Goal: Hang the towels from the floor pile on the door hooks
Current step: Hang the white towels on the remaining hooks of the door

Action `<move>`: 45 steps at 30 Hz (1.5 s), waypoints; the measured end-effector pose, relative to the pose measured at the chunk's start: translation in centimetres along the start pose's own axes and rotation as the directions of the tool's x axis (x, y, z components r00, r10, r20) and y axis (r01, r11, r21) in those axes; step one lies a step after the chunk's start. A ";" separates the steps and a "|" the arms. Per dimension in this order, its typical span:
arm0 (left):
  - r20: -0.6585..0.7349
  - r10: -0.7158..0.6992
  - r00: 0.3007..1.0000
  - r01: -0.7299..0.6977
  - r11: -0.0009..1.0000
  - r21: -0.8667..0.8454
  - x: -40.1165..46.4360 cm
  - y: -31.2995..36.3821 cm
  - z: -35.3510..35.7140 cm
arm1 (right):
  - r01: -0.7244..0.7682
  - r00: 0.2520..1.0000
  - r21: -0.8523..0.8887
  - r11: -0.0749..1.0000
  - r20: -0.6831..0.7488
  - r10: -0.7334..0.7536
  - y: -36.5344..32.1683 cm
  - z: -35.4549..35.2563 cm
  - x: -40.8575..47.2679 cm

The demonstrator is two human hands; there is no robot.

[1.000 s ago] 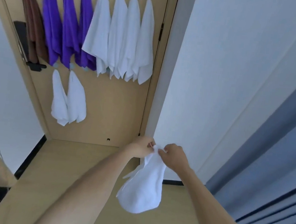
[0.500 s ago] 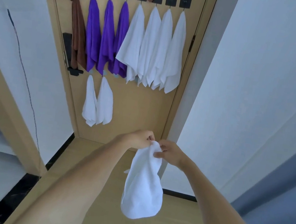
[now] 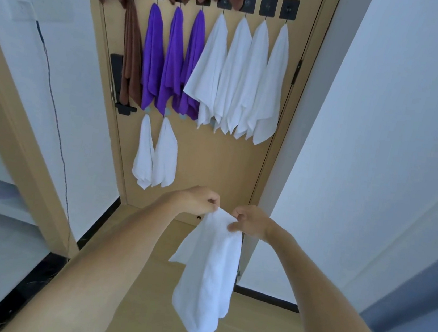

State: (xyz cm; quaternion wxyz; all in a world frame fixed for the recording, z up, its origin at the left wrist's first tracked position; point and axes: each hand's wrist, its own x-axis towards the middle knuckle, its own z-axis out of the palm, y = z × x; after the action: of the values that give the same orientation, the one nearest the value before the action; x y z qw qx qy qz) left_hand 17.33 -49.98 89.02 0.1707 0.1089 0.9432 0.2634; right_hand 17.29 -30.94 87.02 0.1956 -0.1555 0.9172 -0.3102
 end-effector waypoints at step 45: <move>-0.092 -0.190 0.978 0.174 0.972 -0.156 -0.4 -2.0 0.7 | 0.190 0.978 0.166 0.968 0.054 -0.201 -0.7 1.0 5.1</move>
State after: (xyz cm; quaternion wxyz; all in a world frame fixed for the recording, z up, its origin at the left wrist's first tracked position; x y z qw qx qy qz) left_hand 17.70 -51.46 87.46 0.1514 -0.0052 0.9349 0.3209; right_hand 13.39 -34.09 85.38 0.2080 -0.2398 0.8622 -0.3949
